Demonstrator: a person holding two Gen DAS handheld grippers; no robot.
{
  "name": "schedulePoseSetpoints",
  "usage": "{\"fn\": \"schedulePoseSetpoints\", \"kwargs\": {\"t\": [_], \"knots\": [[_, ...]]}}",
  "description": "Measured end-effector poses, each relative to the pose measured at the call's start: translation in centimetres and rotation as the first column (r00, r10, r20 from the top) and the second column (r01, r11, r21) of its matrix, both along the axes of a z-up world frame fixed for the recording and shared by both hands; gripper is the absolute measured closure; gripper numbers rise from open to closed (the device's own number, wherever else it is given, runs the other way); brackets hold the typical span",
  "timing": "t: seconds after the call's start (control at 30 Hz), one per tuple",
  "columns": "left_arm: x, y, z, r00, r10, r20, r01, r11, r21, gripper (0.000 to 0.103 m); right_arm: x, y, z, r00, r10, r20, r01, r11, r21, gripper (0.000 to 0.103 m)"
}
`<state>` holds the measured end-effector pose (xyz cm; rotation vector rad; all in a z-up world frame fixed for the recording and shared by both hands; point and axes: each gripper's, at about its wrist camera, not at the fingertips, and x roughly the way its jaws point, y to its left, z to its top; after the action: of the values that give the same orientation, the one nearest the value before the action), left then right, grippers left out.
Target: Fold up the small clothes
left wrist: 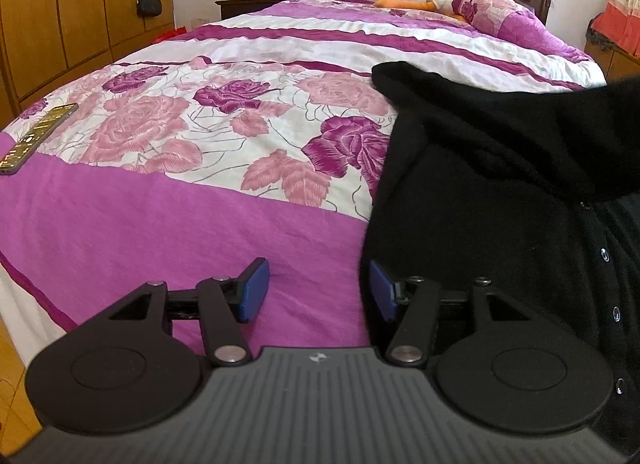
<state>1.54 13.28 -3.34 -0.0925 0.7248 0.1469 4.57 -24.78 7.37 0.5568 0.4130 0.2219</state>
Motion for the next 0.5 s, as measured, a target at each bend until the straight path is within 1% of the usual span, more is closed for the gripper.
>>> {"fn": "schedulePoseSetpoints", "kwargs": {"t": [0.1,0.17,0.23,0.33,0.4,0.5], "knots": [[0.1,-0.1,0.1,1.000,0.007,-0.003,-0.007,1.000,0.005,0.041,0.0,-3.3,-2.0,0.995,-0.087,-0.057,0.089,0.995,0.033,0.093],[0.3,-0.2,0.1,1.000,0.013,-0.006,-0.013,1.000,0.006,0.041,0.3,-4.5,-3.6,0.987,-0.131,-0.095,0.133,0.991,0.015,0.093],[0.4,-0.3,0.3,1.000,0.013,-0.008,-0.013,1.000,0.016,0.041,0.8,-5.1,-5.5,0.978,-0.153,-0.142,0.154,0.988,-0.008,0.093],[0.6,-0.4,0.8,1.000,0.009,-0.007,-0.009,0.999,0.038,0.041,1.8,-5.9,-8.2,0.964,-0.155,-0.217,0.150,0.988,-0.039,0.092],[0.6,-0.5,1.4,1.000,0.006,-0.001,-0.006,0.999,0.052,0.041,2.1,-6.3,-9.3,0.954,-0.148,-0.262,0.141,0.989,-0.047,0.091],[1.0,-0.9,2.6,1.000,-0.004,0.022,0.003,0.997,0.071,0.041,1.6,-6.7,-9.2,0.958,-0.150,-0.246,0.139,0.989,-0.059,0.090]]}}
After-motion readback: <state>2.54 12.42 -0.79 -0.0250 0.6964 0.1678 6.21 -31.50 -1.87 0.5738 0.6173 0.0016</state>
